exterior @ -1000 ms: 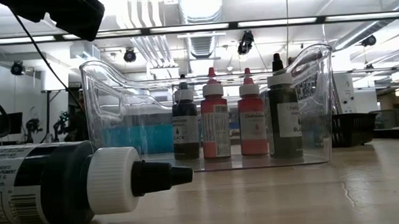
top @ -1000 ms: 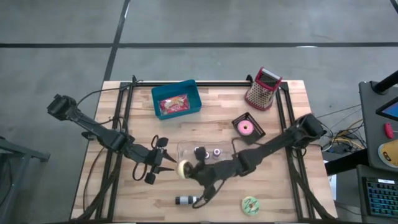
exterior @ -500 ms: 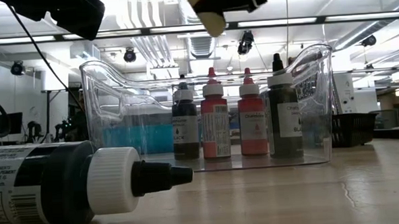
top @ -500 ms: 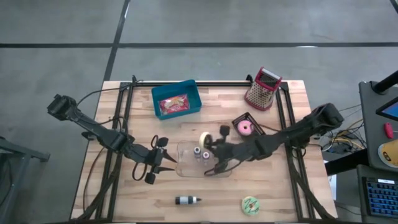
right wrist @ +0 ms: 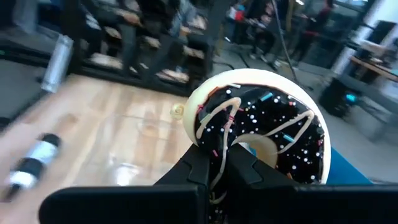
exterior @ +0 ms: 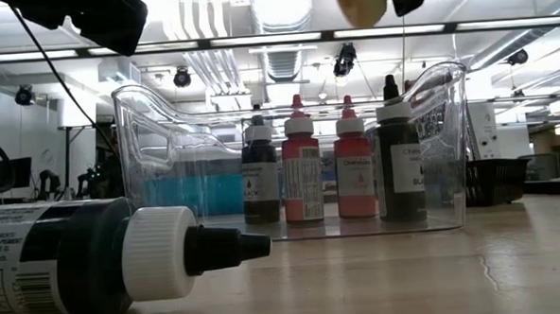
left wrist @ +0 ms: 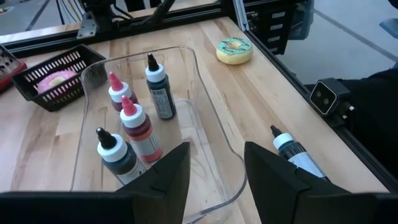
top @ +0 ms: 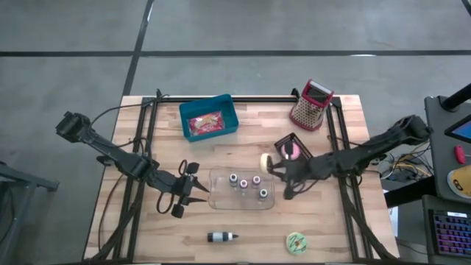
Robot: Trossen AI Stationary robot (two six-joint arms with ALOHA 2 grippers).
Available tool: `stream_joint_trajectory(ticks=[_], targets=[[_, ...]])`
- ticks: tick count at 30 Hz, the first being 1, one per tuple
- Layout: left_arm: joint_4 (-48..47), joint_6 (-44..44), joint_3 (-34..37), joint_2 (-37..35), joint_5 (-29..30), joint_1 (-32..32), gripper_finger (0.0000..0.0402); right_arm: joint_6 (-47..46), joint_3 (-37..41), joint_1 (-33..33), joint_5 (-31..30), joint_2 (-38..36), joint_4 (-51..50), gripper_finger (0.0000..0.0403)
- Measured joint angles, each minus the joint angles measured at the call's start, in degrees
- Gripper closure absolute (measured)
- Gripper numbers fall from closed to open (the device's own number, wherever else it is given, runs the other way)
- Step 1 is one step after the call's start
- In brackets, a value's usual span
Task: Pick & Place Food Item
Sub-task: Put the black donut into the black bin
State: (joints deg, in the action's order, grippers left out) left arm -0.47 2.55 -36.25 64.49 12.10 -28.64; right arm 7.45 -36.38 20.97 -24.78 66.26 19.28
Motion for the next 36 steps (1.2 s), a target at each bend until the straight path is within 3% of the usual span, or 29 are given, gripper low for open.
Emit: stream_joint_trajectory(ticks=[16,25,36], targets=[[2.58,-0.45,1.93,0.0,0.09,0.02,0.0245,0.17,9.53,-0.02,17.29,-16.64,-1.13,0.0391],[3.82,-0.71,2.64,0.0,0.07,0.02,0.0245,1.83,13.54,-0.29,17.51,-24.31,-0.99,0.0391],[3.93,-0.85,2.73,0.0,0.02,0.02,0.0245,-0.43,22.86,-6.21,19.1,-34.7,-0.24,0.0391]])
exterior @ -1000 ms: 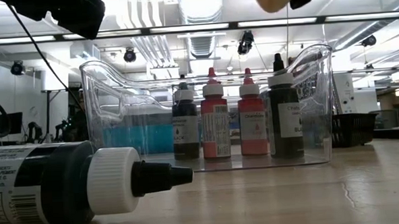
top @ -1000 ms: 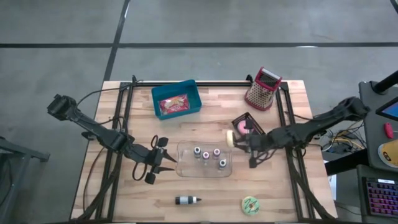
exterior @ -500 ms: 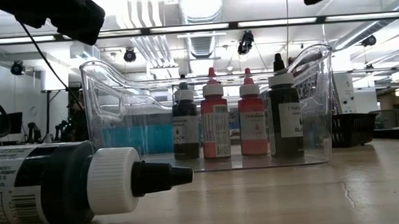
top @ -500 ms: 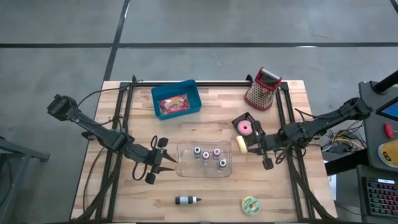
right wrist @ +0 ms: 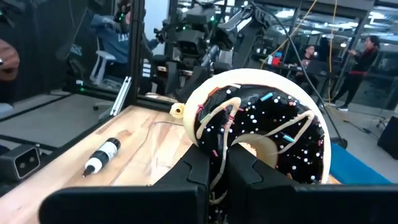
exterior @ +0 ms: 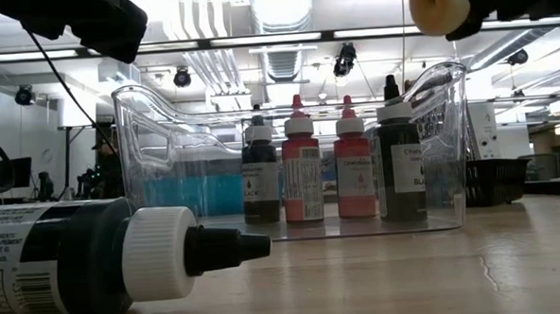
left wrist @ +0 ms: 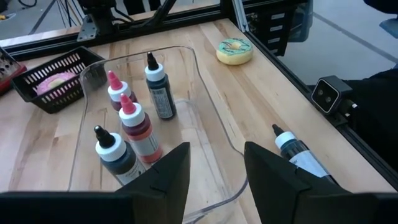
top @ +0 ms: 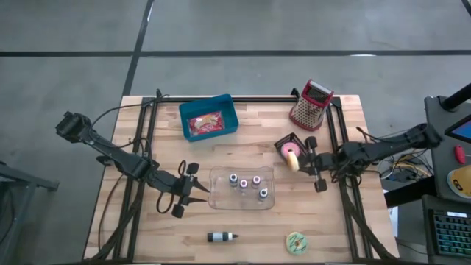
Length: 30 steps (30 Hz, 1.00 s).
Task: Pick & Place Food Item
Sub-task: Put the black donut into the black bin
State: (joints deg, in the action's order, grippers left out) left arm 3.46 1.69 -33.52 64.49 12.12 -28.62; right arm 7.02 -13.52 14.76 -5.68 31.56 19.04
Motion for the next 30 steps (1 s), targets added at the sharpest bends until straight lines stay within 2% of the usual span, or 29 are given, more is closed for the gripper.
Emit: stream_joint_trajectory(ticks=[24,30], targets=[[0.79,-0.24,0.07,0.0,-0.07,0.0,0.0245,-0.51,11.21,-7.92,3.09,-19.6,-4.32,0.0392],[0.79,-0.24,0.07,0.0,-0.07,0.0,0.0245,-1.6,11.39,-9.88,3.12,-25.91,-12.08,0.0392]])
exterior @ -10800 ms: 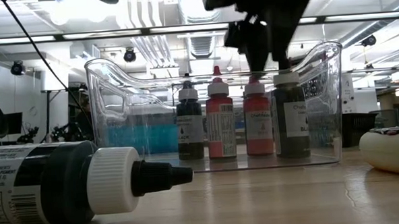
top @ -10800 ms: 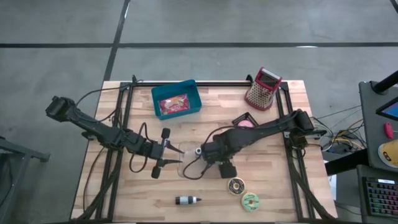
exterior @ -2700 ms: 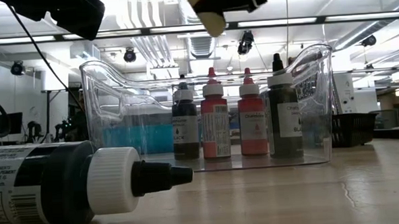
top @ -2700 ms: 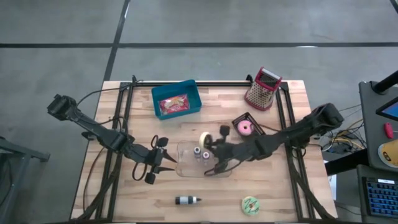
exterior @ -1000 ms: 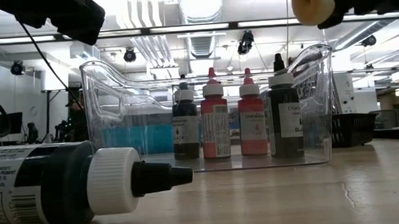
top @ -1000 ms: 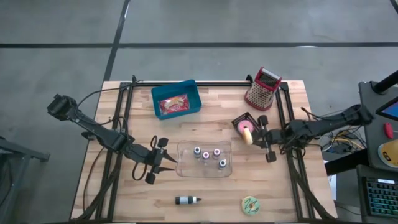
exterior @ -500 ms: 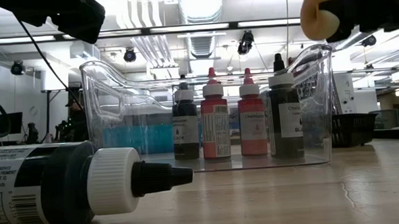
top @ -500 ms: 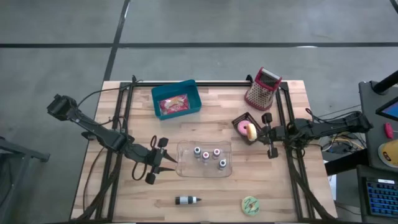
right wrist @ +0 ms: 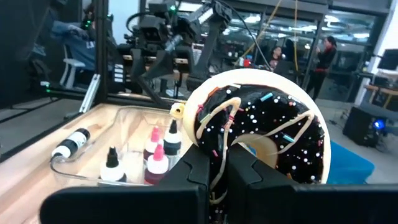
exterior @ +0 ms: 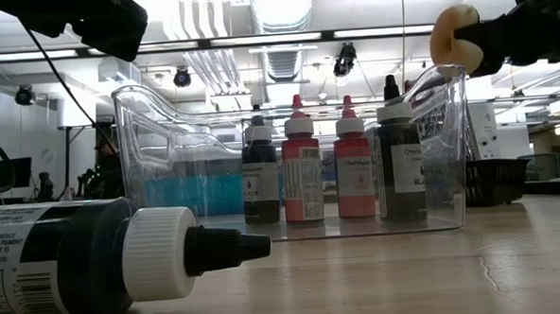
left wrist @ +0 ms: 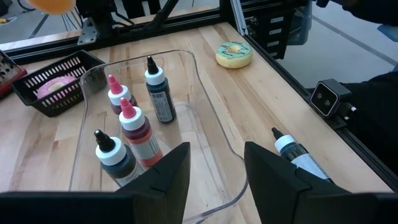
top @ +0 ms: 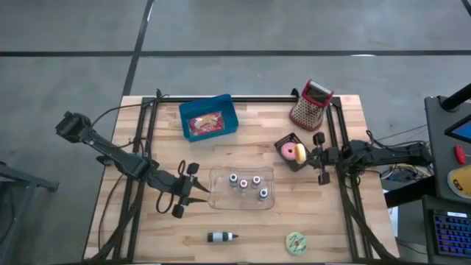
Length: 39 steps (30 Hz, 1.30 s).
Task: Pick & Place Food Item
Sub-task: Put the black donut into the black bin
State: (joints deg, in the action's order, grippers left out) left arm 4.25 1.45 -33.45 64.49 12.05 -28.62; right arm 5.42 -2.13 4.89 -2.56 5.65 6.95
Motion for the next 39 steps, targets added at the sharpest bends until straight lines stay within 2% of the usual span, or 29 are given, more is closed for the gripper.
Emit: stream_joint_trajectory(ticks=[5,13,16,29,39], targets=[[0.02,0.0,0.0,0.0,0.02,0.0,0.0245,-0.59,0.01,-1.51,-0.04,-5.7,-6.15,0.0392],[0.41,0.0,0.04,-0.02,0.02,-0.02,0.0245,-2.15,0.26,-3.56,-0.67,-5.65,-7.28,0.0392],[0.42,0.0,0.04,-0.02,0.02,-0.02,0.0245,-3.28,0.26,-4.79,-2.86,-5.59,-8.77,0.0392],[0.29,0.0,0.04,-0.02,0.02,-0.02,0.0245,-11.69,-2.5,-11.47,-4.07,0.06,-18.69,0.0392],[0.26,0.0,0.04,-0.02,0.02,-0.02,0.0245,-16.48,-3.17,-12.61,-4.25,7.3,-21.56,0.0392]])
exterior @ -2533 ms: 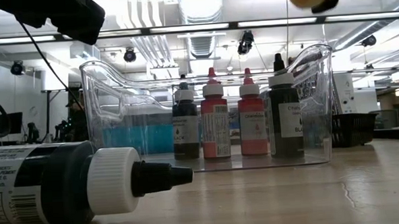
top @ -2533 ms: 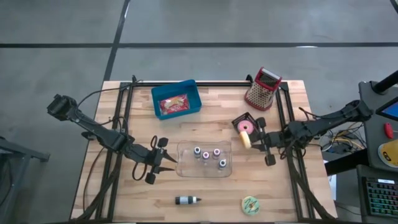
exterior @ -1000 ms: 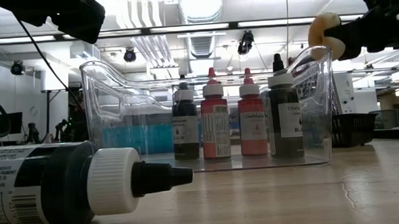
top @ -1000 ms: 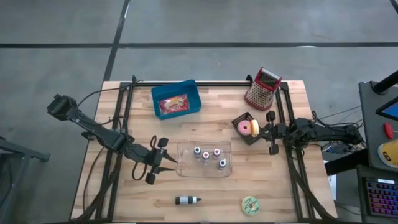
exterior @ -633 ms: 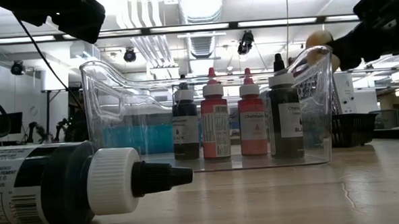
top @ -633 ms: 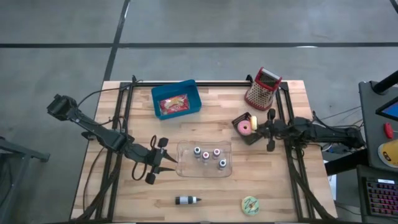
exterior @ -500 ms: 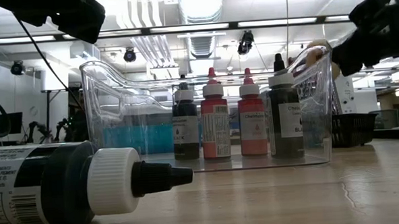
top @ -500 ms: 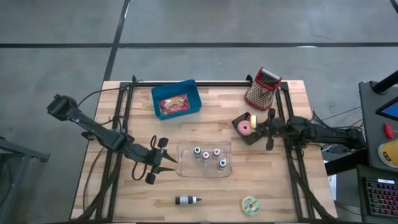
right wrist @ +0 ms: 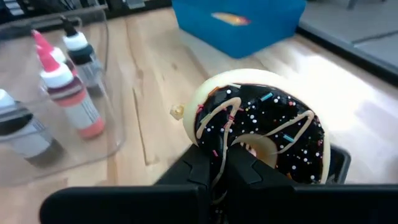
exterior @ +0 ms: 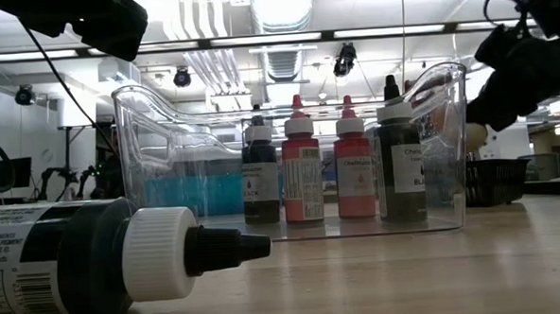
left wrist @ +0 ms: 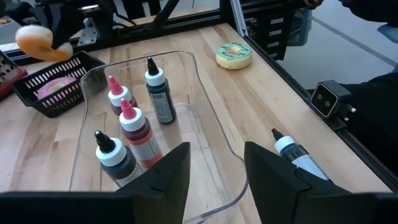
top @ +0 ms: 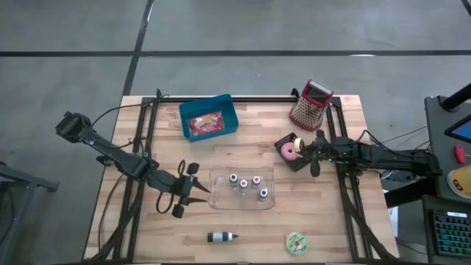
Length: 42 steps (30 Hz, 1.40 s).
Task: Pick & Place Food Item
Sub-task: Put the black donut into the black bin
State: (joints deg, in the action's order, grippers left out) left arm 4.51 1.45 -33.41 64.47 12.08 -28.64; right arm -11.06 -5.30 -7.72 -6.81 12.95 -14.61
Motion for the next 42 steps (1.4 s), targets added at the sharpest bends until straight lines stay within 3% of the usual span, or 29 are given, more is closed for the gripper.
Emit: stream_joint_trajectory(ticks=[27,42], targets=[[-0.02,0.0,0.0,0.0,0.01,0.0,0.0245,-8.28,-0.04,0.02,-0.19,15.54,1.75,0.0392],[-0.02,-0.41,0.0,0.0,0.04,0.0,0.0245,-8.37,-0.04,0.02,-0.2,18.33,3.29,0.0367]])
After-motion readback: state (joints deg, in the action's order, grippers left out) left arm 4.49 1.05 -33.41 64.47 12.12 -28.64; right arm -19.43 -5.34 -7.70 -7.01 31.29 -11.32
